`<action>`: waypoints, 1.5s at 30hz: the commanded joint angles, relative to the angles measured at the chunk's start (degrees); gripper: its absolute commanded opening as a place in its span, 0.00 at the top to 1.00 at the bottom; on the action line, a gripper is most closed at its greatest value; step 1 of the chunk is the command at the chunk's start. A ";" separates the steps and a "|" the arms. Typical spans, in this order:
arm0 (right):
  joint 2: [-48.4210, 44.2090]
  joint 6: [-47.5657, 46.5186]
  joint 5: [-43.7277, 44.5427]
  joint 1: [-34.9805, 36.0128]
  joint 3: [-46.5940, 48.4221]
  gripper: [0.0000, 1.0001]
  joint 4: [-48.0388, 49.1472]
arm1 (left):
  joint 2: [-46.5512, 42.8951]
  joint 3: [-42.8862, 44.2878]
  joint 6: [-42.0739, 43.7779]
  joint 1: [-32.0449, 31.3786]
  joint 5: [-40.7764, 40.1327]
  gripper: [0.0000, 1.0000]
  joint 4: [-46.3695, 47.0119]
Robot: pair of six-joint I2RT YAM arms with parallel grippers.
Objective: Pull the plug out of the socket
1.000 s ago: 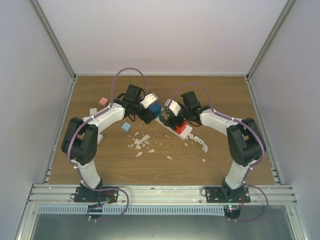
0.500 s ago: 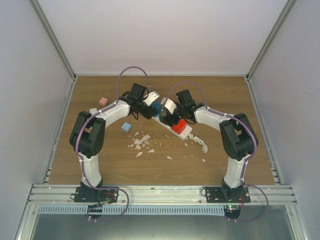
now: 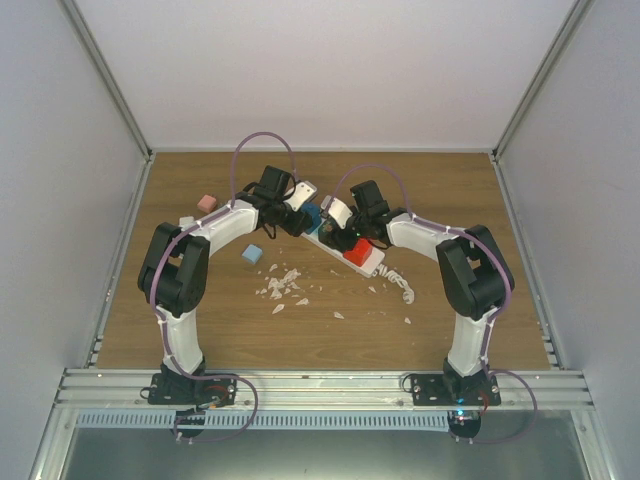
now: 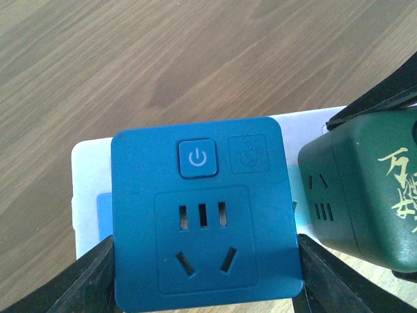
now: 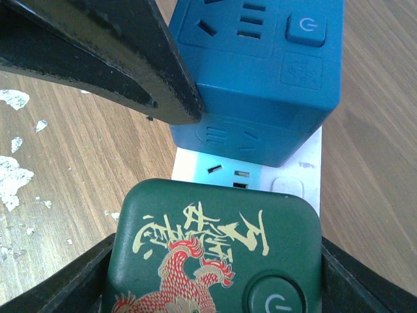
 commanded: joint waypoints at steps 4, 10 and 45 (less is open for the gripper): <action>3.05 -0.19 3.90 0.05 0.21 0.76 0.51 | -6.66 1.55 -0.43 -1.18 4.49 0.64 4.65; 3.42 0.07 4.58 -0.24 0.22 0.79 0.44 | -8.43 -3.70 5.08 -2.97 -5.70 0.71 10.54; 4.92 0.57 6.00 -0.61 0.48 0.80 -0.01 | -14.32 -5.80 4.12 0.54 -1.89 0.76 7.06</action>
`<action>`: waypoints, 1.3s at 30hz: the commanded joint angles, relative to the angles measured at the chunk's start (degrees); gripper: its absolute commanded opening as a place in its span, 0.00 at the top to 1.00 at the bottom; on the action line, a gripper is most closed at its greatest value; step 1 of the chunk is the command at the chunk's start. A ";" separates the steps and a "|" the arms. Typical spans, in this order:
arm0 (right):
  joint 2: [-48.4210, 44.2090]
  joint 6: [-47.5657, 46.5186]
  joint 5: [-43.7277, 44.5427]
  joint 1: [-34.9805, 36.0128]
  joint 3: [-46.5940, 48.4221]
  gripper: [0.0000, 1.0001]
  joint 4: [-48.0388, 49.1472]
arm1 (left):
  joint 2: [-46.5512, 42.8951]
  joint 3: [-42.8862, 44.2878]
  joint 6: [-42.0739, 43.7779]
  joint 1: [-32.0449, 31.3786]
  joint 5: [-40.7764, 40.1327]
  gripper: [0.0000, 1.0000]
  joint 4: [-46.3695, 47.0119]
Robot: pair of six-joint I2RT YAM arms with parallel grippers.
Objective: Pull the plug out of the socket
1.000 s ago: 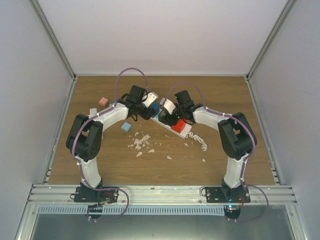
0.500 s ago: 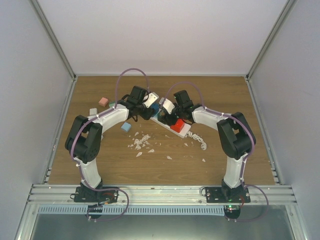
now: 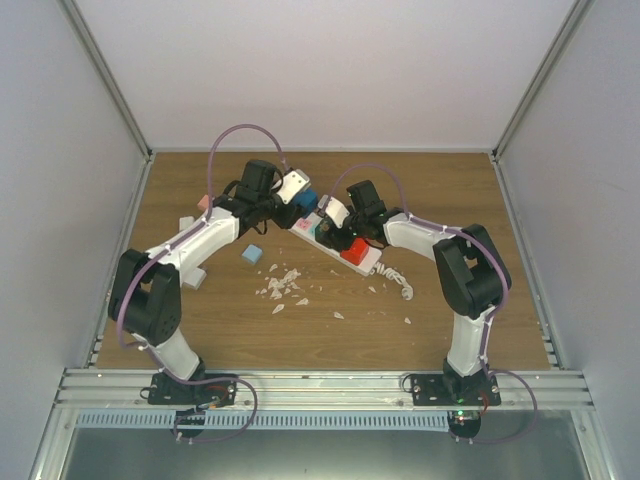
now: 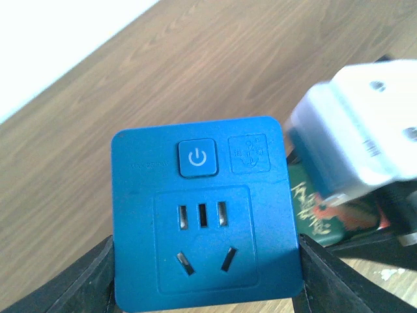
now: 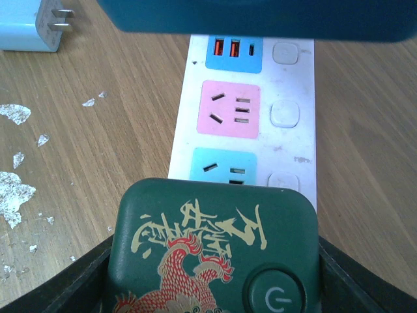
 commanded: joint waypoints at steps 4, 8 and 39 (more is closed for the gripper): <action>3.53 -1.19 4.77 -1.33 -0.58 0.79 -0.75 | 1.41 4.10 -3.09 7.24 3.64 0.75 2.01; 3.15 -1.55 3.06 -1.33 -0.62 0.78 -0.90 | 7.98 11.39 -4.60 15.67 16.64 0.73 -1.40; 1.89 -2.34 0.38 -1.15 -1.75 0.72 -1.33 | 41.63 37.56 -10.65 35.39 43.73 0.21 -15.40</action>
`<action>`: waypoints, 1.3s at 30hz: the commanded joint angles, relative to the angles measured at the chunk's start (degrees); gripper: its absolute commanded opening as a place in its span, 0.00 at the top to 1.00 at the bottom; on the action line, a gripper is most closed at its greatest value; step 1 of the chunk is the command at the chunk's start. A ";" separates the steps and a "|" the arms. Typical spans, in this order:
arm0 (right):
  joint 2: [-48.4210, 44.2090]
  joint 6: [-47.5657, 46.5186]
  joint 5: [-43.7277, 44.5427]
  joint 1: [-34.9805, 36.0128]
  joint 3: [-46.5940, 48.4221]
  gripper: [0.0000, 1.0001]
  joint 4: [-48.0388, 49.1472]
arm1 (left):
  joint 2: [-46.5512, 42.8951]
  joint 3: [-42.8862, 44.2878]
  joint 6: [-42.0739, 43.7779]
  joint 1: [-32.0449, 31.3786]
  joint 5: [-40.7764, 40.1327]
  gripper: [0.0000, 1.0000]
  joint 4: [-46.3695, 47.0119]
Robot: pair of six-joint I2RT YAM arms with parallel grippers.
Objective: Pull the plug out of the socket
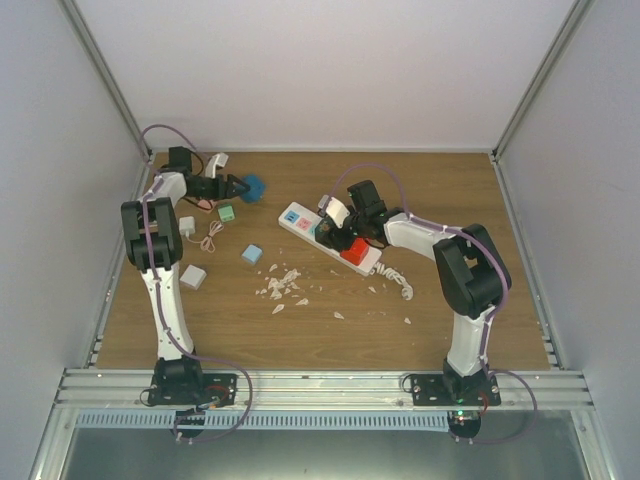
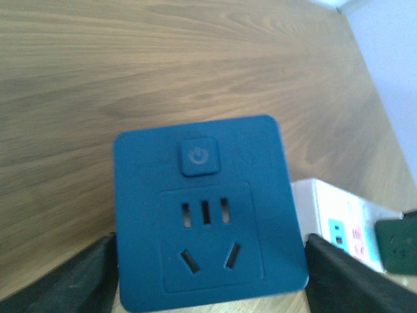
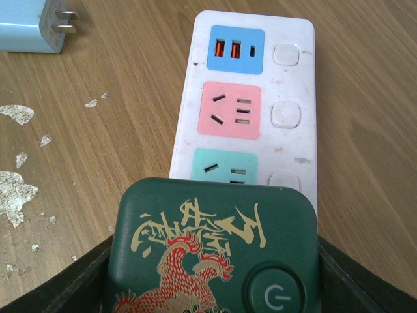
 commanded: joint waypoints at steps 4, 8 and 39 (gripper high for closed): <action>1.19 -2.16 1.00 -0.97 -1.93 0.70 -1.05 | -1.46 1.91 -1.22 3.28 -4.95 0.08 0.88; 0.75 -2.05 0.81 -0.97 -1.99 0.64 -0.98 | -4.19 2.56 -0.83 3.30 -10.47 0.03 0.73; -21.43 -5.26 0.00 -3.97 -13.57 0.01 -5.83 | -41.50 -36.61 7.78 -30.49 -32.22 0.01 13.42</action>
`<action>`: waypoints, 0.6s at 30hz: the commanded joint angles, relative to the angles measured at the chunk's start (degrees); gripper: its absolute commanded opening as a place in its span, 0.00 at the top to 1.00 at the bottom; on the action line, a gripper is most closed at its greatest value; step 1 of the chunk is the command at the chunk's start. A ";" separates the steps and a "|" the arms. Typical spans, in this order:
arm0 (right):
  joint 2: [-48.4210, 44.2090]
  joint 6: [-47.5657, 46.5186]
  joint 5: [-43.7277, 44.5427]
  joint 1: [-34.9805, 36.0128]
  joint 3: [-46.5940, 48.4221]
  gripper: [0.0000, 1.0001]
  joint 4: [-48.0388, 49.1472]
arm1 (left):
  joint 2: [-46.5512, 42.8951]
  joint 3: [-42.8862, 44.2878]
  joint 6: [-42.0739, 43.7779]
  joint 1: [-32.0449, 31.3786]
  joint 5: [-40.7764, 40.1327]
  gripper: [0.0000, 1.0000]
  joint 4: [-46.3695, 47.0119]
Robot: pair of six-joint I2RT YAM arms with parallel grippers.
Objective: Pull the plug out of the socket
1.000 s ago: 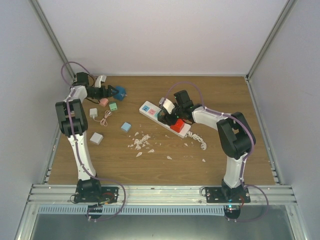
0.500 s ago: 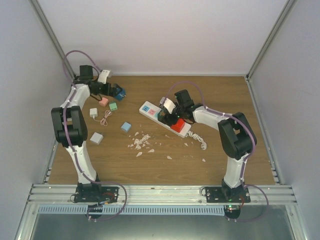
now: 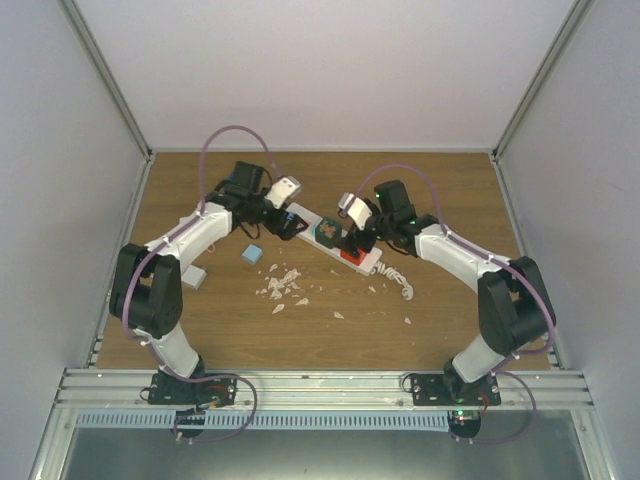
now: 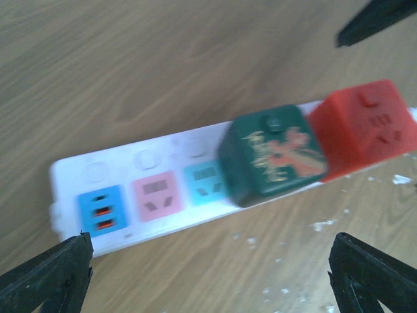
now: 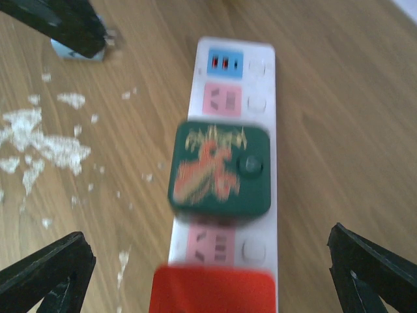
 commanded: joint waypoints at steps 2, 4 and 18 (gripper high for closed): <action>-5.06 -3.55 1.71 -2.05 -6.37 0.00 -3.25 | -1.80 -2.11 -1.15 -6.82 -5.50 0.01 5.00; -5.44 -4.07 2.39 -2.36 -7.45 0.00 -3.28 | -1.21 -2.37 -1.78 -8.59 -5.73 0.01 5.98; 0.48 -4.42 1.93 -4.37 -6.77 0.08 -0.68 | 6.35 1.46 -6.10 -17.81 -21.07 0.01 10.23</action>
